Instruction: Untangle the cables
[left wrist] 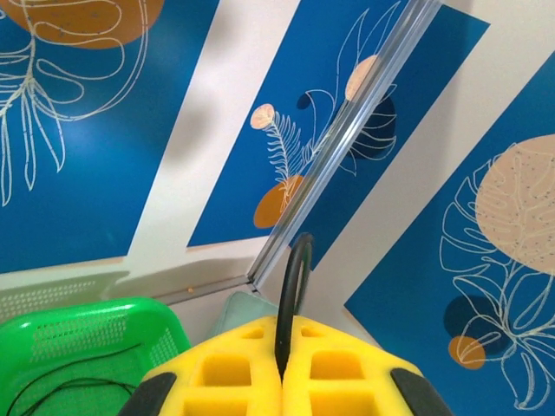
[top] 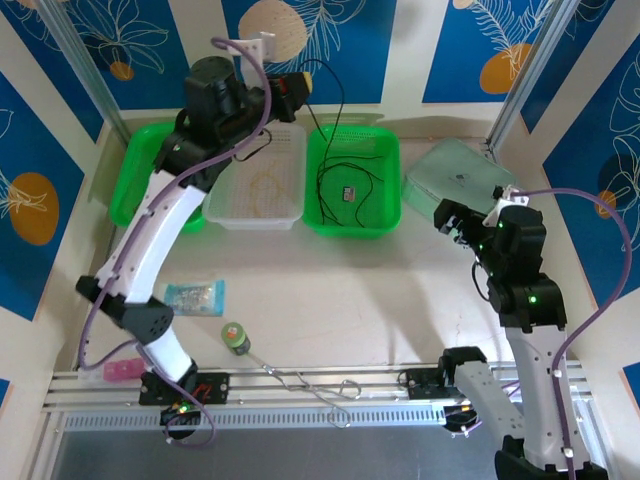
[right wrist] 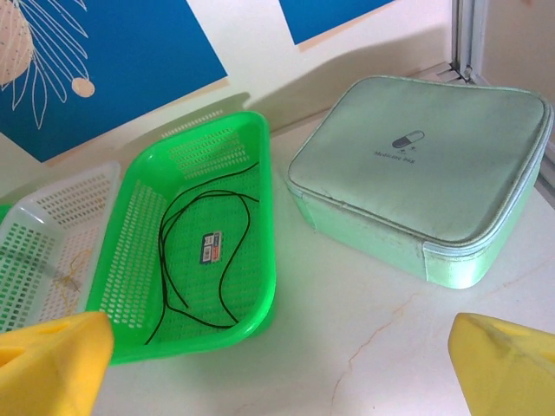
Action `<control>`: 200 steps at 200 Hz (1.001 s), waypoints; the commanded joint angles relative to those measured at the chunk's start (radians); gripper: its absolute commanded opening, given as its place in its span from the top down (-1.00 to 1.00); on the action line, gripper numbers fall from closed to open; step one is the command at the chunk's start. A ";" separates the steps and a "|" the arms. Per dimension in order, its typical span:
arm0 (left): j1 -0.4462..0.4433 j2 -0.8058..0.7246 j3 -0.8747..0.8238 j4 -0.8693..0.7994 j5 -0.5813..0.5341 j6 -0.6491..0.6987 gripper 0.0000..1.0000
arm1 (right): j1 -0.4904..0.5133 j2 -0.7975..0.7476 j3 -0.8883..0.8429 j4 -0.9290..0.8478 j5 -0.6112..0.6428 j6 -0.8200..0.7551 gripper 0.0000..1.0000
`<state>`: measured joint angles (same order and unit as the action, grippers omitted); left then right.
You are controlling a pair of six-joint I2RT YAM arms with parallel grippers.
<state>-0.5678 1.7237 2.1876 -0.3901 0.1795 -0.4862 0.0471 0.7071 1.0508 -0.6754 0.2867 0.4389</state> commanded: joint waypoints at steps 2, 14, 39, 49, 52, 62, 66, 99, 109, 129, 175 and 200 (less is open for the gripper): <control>-0.003 0.073 0.118 -0.051 0.001 0.081 1.00 | -0.020 -0.017 -0.006 -0.017 -0.028 0.007 -0.99; 0.000 0.101 0.120 -0.047 -0.028 0.106 1.00 | -0.026 -0.017 0.003 -0.025 -0.035 0.006 -0.98; 0.001 0.187 0.108 -0.064 -0.057 0.149 1.00 | -0.036 -0.017 0.011 -0.033 -0.041 -0.004 -0.98; -0.007 0.240 0.104 -0.068 -0.075 0.178 1.00 | -0.040 -0.017 0.011 -0.035 -0.043 -0.008 -0.99; -0.009 0.256 0.106 -0.073 -0.084 0.187 1.00 | -0.042 -0.017 0.010 -0.035 -0.042 -0.008 -0.99; -0.018 0.307 0.106 -0.089 -0.120 0.213 1.00 | -0.046 -0.017 0.011 -0.036 -0.041 -0.008 -0.98; -0.019 0.326 0.108 -0.095 -0.131 0.225 1.00 | -0.047 -0.017 0.012 -0.036 -0.043 -0.008 -0.99; -0.023 0.484 0.123 -0.150 -0.174 0.267 1.00 | -0.057 -0.023 0.025 -0.050 -0.049 -0.017 -0.98; -0.026 0.538 0.139 -0.168 -0.179 0.273 1.00 | -0.059 -0.026 0.023 -0.053 -0.053 -0.020 -0.98; -0.030 0.662 0.221 -0.224 -0.182 0.247 1.00 | -0.063 -0.032 0.013 -0.059 -0.064 -0.016 -0.99; -0.073 0.778 0.260 -0.302 -0.205 0.271 1.00 | -0.070 -0.050 0.011 -0.077 -0.078 -0.016 -0.99; -0.072 0.812 0.259 -0.344 -0.219 0.264 1.00 | -0.076 -0.045 0.008 -0.073 -0.086 -0.013 -0.99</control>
<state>-0.6308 2.5175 2.3989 -0.6762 -0.0120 -0.2371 -0.0204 0.6682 1.0515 -0.7464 0.2276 0.4347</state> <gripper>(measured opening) 0.049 0.992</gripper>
